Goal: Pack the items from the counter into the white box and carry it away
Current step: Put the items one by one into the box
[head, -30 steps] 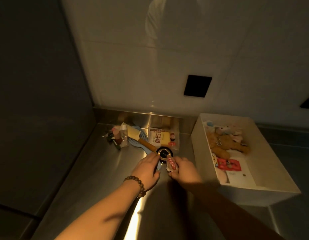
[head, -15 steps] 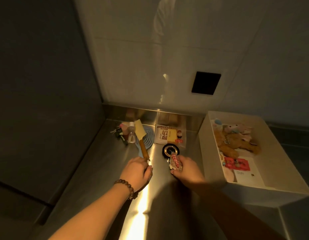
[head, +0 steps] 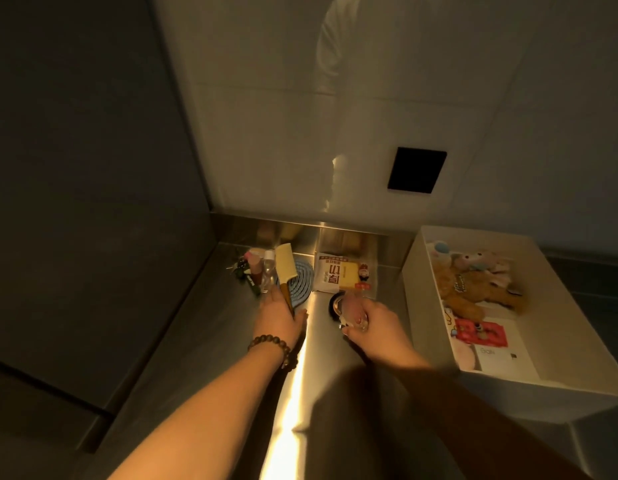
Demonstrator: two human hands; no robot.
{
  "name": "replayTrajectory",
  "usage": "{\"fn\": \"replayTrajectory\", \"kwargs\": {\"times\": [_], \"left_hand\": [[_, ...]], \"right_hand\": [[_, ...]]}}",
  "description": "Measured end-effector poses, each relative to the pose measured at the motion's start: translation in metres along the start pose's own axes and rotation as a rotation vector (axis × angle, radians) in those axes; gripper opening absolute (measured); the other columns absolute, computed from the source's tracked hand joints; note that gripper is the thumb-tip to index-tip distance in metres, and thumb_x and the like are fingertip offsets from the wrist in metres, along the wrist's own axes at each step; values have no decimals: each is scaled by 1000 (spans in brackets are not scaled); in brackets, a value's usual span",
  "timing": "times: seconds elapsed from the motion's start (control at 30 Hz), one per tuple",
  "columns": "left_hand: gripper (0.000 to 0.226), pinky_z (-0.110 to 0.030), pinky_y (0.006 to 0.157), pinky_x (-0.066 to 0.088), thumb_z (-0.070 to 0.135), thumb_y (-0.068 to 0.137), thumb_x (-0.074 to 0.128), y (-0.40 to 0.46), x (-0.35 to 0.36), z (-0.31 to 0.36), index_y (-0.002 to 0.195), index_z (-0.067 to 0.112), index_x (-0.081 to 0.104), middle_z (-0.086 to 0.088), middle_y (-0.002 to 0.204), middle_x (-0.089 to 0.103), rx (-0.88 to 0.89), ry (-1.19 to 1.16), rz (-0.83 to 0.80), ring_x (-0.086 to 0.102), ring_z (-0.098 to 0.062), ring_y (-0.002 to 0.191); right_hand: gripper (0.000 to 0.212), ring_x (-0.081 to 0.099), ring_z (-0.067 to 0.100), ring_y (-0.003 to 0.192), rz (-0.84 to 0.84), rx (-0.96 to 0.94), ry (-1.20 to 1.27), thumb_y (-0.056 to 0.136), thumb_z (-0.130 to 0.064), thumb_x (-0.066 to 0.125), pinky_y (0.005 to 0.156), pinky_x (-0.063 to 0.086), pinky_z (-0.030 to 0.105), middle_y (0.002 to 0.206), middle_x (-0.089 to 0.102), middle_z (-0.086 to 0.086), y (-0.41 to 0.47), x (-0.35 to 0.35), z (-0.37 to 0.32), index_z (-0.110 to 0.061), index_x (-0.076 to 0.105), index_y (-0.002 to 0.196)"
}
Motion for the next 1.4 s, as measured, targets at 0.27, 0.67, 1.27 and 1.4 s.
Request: {"fn": "replayTrajectory", "kwargs": {"times": [0.27,0.67,1.27,1.4], "left_hand": [[34,-33,75,53,19,93,49,0,-24,5,126,15,43,-2,97,58,34,-26,82,59,-17,86],[46,-27,87,41,8,90,54,-39,-56,154,135,13,45,-9,119,55,524,-137,155,55,-22,106],[45,-23,85,38,7,91,52,-64,0,225,135,11,46,-8,117,57,616,-98,78,55,-18,102],[45,-24,87,39,8,92,52,-64,4,223,136,12,45,-8,118,57,623,-92,68,55,-18,103]], "right_hand": [[51,57,14,102,93,-109,107,80,-26,73,81,39,20,114,59,0,-2,-35,-25,-22,56,127],[29,61,14,90,318,85,135,80,-30,73,78,49,31,102,65,-1,-15,-222,57,-26,61,106],[38,55,24,112,-109,150,-196,93,-20,54,87,45,22,131,56,7,-19,-186,153,-19,55,131],[37,48,27,126,-324,35,-245,94,-24,55,108,39,38,138,53,5,-24,-157,153,-24,57,131]]}}
Point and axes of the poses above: each hand's wrist, its own y-axis towards the middle knuckle, its own x-axis out of the palm, z = x × y, the point moved 6 cm from there along y, towards the middle knuckle
